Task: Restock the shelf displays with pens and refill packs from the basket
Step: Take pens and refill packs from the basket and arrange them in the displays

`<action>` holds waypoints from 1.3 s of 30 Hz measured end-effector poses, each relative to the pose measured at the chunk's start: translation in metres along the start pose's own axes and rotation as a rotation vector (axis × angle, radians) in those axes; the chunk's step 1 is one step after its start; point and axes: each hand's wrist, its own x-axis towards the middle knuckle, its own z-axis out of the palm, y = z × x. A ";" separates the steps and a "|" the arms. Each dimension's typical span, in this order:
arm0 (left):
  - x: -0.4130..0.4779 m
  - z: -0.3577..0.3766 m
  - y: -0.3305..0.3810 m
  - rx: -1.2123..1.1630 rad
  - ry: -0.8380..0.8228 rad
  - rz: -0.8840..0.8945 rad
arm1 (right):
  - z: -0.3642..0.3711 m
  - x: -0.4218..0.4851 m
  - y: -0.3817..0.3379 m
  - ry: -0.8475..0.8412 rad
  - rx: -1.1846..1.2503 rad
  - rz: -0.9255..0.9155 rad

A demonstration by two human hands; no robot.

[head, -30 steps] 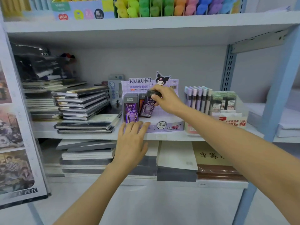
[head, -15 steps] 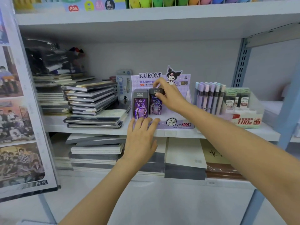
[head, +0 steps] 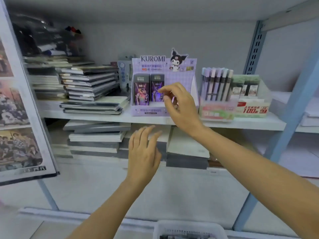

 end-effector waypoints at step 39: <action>-0.338 0.120 0.018 -0.145 -1.006 -0.358 | 0.037 -0.474 0.120 -0.745 0.059 1.476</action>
